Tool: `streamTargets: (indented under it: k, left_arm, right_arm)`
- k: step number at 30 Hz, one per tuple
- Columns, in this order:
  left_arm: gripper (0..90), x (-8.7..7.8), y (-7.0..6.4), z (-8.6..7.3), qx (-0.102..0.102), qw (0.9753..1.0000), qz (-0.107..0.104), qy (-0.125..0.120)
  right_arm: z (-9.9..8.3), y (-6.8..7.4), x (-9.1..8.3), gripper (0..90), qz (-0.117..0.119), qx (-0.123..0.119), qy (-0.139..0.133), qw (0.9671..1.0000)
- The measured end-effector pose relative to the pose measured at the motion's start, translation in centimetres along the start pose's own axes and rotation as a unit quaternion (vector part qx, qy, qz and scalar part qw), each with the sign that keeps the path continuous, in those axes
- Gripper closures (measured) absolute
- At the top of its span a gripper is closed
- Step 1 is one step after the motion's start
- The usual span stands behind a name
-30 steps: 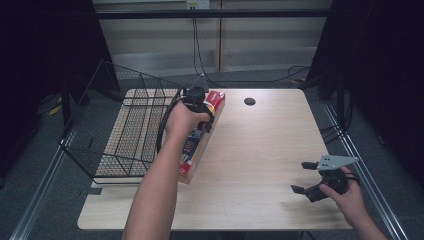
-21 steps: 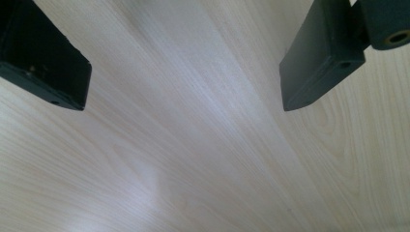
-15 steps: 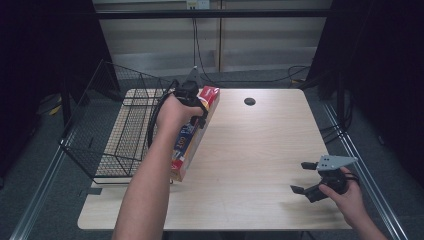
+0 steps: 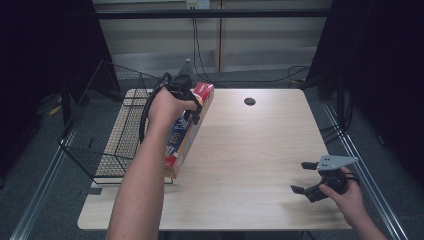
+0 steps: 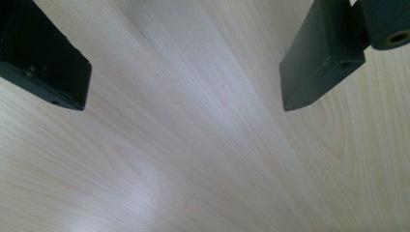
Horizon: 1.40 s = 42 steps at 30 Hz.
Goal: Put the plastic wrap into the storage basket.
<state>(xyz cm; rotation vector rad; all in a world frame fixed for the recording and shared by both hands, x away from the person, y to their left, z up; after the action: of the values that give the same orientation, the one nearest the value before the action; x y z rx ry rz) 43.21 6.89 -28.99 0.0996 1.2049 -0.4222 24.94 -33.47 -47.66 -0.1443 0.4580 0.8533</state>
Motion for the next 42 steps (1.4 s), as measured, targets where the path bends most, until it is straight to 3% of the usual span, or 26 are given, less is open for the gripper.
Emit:
streamTargets:
  k: [9, 16, 26, 27, 30, 42]
  left_arm:
    - [44.4, -1.7, 0.3, 0.3, -0.011, 0.9999, 0.008, -0.010]
    - [44.4, -2.6, 0.7, 0.4, -0.008, 0.9999, 0.012, -0.009]
    - [44.4, -3.9, 1.4, 0.5, -0.019, 0.9995, 0.022, -0.014]
    - [44.4, -4.0, 1.5, 0.5, -0.028, 0.9992, 0.023, -0.018]
    - [44.4, -4.4, 1.8, 0.5, -0.023, 0.9994, 0.021, -0.016]
    - [44.4, -5.8, 2.7, 0.5, -0.032, 0.9990, 0.021, -0.022]
  right_arm:
    - [0.0, 0.0, 0.0, 4.6, -0.001, 0.000, 0.001, 1.0000]
    - [0.0, 0.0, 0.1, 4.6, -0.002, 0.000, 0.001, 1.0000]
    - [0.0, 0.0, 0.1, 4.7, -0.002, 0.000, 0.002, 1.0000]
    - [0.0, 0.0, 0.1, 4.6, -0.002, 0.000, 0.002, 1.0000]
    - [-0.1, 0.0, 0.2, 4.6, -0.002, 0.001, 0.002, 1.0000]
    - [0.0, 0.1, 0.2, 4.7, -0.005, 0.000, 0.004, 1.0000]
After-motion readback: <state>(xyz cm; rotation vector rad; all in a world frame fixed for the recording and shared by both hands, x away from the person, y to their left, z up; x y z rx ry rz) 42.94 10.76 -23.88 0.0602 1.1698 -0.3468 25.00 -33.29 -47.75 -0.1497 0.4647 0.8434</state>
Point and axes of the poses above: each handheld gripper's, and its own axes: x roughly forward along the jaws, z roughly out of its top, y roughly to its left, the point moved 1 cm from there along x, roughly forward along the jaws, and after that the axes turned 11 degrees about -y, right-handed, at the moved point
